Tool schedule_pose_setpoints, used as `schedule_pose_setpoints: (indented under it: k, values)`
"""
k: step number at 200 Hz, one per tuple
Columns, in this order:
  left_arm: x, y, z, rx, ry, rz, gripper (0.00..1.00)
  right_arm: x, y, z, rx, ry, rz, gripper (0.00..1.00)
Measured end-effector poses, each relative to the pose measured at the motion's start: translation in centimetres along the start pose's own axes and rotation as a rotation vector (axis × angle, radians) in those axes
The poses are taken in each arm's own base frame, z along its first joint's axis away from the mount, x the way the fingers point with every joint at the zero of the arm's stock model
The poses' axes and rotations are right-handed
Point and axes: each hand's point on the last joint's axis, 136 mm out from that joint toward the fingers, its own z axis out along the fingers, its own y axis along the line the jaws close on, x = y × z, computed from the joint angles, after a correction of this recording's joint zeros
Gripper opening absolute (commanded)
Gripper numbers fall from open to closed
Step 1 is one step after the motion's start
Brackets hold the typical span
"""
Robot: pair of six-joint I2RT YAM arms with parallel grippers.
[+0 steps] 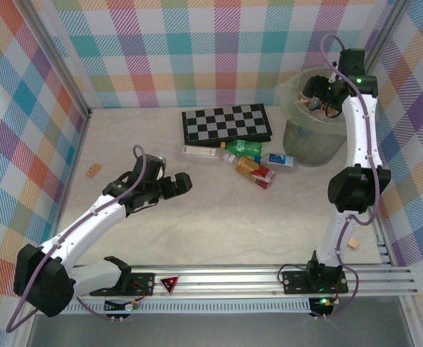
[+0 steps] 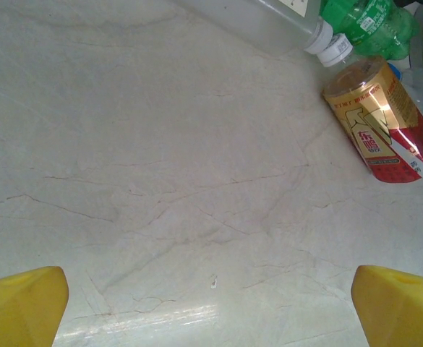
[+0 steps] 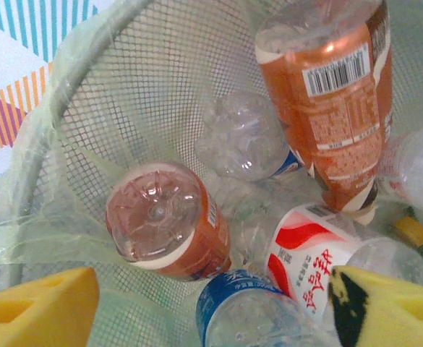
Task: Put the plastic bottles in the bin
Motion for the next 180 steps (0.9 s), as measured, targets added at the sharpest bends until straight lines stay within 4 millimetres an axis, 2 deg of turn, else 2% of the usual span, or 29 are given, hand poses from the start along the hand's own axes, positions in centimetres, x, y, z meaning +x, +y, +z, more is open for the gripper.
schedule_pose_setpoints:
  k: [16, 38, 69, 82, 110, 118, 149, 180]
  values:
    - [-0.1, -0.1, 0.0, 0.0, 0.001, 0.008, 1.0, 0.1, 0.0, 0.0, -0.001, 0.004, -0.004, 0.63]
    - [-0.3, -0.3, -0.1, 0.004, -0.004, 0.012, 1.0, 0.0, 0.1, -0.1, -0.005, 0.003, -0.004, 0.56]
    - [-0.3, -0.3, -0.1, 0.004, -0.005, 0.013, 1.0, 0.1, 0.3, 0.1, -0.02, 0.009, 0.0, 0.52]
    - [-0.3, -0.3, -0.1, 0.004, -0.005, 0.012, 1.0, 0.8, 0.4, 0.7, -0.022, 0.023, -0.003, 0.51]
    - [-0.3, -0.3, -0.1, 0.004, -0.006, 0.012, 1.0, 3.8, -0.6, 3.4, 0.001, 0.109, 0.013, 0.5]
    - [-0.3, -0.3, -0.1, 0.004, -0.006, 0.012, 1.0, 4.0, -0.7, 3.7, 0.003, 0.116, 0.014, 0.5]
    - [-0.3, -0.2, -0.1, 0.003, -0.006, 0.012, 1.0, 3.4, -0.4, 3.2, -0.003, 0.097, 0.011, 0.52]
    - [-0.3, -0.2, -0.1, 0.002, -0.006, 0.011, 1.0, 1.0, 0.4, 1.3, -0.017, 0.021, -0.002, 0.56]
